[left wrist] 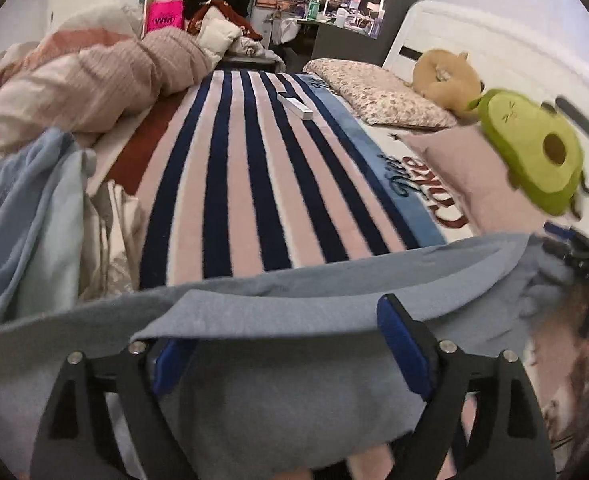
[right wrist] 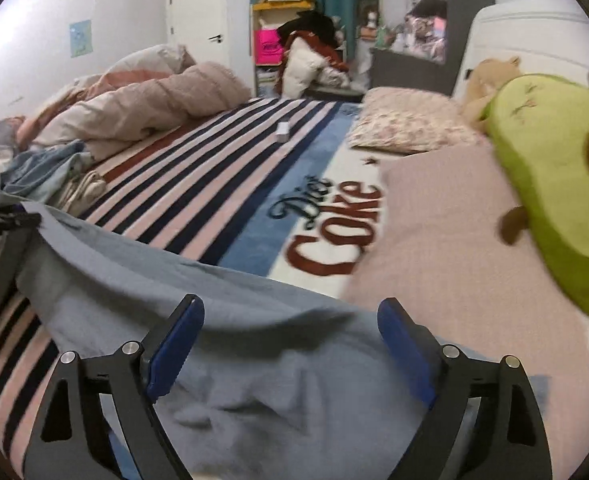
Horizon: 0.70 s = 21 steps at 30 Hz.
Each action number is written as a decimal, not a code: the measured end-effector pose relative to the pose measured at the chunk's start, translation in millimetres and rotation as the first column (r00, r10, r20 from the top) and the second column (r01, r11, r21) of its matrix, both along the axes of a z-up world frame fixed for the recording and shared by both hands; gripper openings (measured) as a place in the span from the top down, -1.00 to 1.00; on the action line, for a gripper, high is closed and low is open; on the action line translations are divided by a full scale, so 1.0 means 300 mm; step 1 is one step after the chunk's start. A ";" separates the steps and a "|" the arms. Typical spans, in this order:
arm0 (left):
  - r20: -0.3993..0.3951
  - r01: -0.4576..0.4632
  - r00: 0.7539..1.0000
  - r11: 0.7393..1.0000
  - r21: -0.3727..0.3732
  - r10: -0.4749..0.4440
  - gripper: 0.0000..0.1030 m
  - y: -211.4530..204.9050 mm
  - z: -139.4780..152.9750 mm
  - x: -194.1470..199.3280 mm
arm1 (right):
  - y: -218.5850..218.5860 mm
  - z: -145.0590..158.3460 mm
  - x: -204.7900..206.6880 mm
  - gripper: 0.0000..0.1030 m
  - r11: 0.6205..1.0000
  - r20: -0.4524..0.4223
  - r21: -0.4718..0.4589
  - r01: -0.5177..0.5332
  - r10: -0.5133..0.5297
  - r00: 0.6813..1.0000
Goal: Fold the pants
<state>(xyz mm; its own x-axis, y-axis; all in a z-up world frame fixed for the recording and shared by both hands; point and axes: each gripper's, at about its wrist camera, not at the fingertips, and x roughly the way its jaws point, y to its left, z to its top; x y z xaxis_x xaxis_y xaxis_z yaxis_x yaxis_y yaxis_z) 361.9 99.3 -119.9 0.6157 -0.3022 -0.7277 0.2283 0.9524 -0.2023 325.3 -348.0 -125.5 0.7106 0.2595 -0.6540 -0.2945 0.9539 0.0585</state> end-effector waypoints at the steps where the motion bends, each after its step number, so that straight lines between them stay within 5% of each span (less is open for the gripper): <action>1: -0.004 -0.010 1.000 1.000 0.026 0.010 -0.70 -0.004 0.008 -0.004 | -0.017 0.011 -0.021 -0.68 1.000 -0.002 0.005 0.003 -0.003 1.000; 5: 0.020 -0.017 1.000 0.995 0.099 0.015 -0.70 -0.023 0.022 -0.083 | -0.095 0.063 -0.159 -0.67 0.998 0.009 0.063 -0.031 0.031 0.999; 9: 0.045 -0.006 0.999 0.989 0.149 -0.001 -0.70 -0.045 0.009 -0.168 | -0.123 0.074 -0.287 -0.68 0.994 0.043 -0.089 0.068 -0.064 0.997; 13: -0.010 0.016 1.000 0.992 0.124 -0.015 -0.70 -0.063 -0.047 -0.208 | -0.156 0.065 -0.356 -0.68 0.974 0.065 -0.169 0.150 -0.141 0.988; 18: -0.055 0.068 0.996 0.994 0.091 -0.064 -0.70 -0.118 -0.109 -0.231 | -0.188 0.033 -0.351 -0.75 0.983 0.009 -0.135 0.127 -0.127 0.992; 20: -0.083 0.101 0.992 0.992 0.079 -0.094 -0.70 -0.148 -0.137 -0.224 | -0.185 0.028 -0.332 -0.55 0.979 0.020 -0.152 0.135 -0.134 0.991; 21: -0.092 0.111 0.990 0.991 0.078 -0.103 -0.70 -0.160 -0.150 -0.216 | -0.181 0.031 -0.325 -0.05 0.975 0.038 -0.173 0.140 -0.136 0.990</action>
<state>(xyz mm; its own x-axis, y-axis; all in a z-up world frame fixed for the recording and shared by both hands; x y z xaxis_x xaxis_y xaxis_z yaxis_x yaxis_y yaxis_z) 297.0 51.4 -164.7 0.5155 -0.2995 -0.8028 0.3145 0.9377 -0.1478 227.8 -402.3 -116.3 0.7488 0.0410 -0.6616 -0.1586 0.9802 -0.1188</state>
